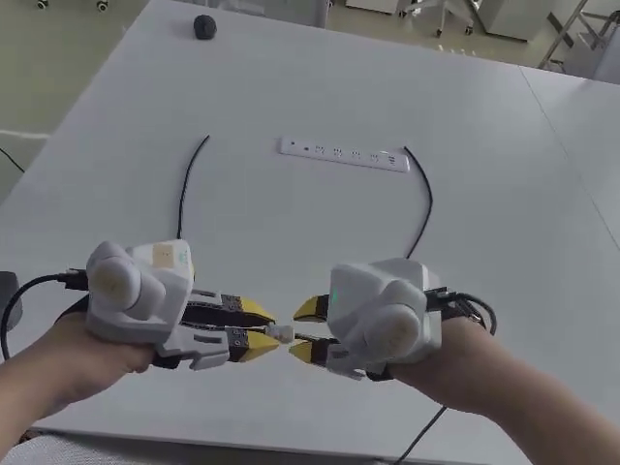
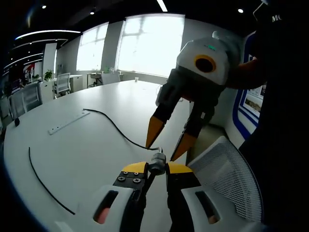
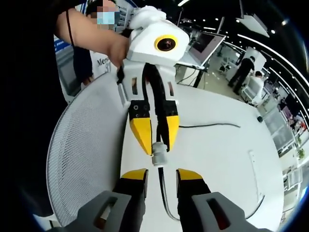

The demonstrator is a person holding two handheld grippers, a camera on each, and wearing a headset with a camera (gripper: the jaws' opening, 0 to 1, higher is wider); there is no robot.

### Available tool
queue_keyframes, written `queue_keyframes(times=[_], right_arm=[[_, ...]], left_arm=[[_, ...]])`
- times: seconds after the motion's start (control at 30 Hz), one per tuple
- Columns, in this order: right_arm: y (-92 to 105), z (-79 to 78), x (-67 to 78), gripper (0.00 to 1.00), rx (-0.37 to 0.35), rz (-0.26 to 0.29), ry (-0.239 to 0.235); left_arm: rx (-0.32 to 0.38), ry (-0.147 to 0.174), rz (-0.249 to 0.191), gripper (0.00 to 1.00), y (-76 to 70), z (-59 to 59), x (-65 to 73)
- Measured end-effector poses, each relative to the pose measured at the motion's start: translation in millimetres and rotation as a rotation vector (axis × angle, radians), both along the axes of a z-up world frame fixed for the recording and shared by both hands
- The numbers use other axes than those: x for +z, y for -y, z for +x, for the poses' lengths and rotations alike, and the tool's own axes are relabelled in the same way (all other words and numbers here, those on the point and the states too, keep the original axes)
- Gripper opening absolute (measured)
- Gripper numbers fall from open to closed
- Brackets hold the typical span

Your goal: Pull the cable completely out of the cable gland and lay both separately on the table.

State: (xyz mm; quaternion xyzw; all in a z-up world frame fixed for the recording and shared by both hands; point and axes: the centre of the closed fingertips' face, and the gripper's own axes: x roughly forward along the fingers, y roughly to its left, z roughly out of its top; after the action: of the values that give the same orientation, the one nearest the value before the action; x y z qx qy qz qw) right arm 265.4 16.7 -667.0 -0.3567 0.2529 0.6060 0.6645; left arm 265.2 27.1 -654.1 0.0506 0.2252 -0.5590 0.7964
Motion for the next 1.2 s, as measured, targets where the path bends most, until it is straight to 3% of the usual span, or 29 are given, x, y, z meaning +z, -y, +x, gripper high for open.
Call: queue_keyframes(times=[0.2,0.33,0.4,1.2], right_arm=[[2.1,0.8,4.4,0.19,-0.067,0.057,-0.018],[-2.9,-3.3,5.0,0.18,-0.069,0.065,-0.014],[-6.3,-2.9,6.2,0.16,-0.065,0.073,0.002],[-6.2,4.6,-8.6,0.01,-0.049,0.001,0.069]], left_arm=[[0.015,-0.010,-0.013,0.14,-3.5,0.1,1.4],[0.031,-0.005,-0.009,0.14,-5.3,2.0,1.0],[0.027,-0.019,-0.014,0.14,-4.8,0.7,1.2],[0.010,-0.029,0.005,0.15,-2.8,5.3,-0.9]])
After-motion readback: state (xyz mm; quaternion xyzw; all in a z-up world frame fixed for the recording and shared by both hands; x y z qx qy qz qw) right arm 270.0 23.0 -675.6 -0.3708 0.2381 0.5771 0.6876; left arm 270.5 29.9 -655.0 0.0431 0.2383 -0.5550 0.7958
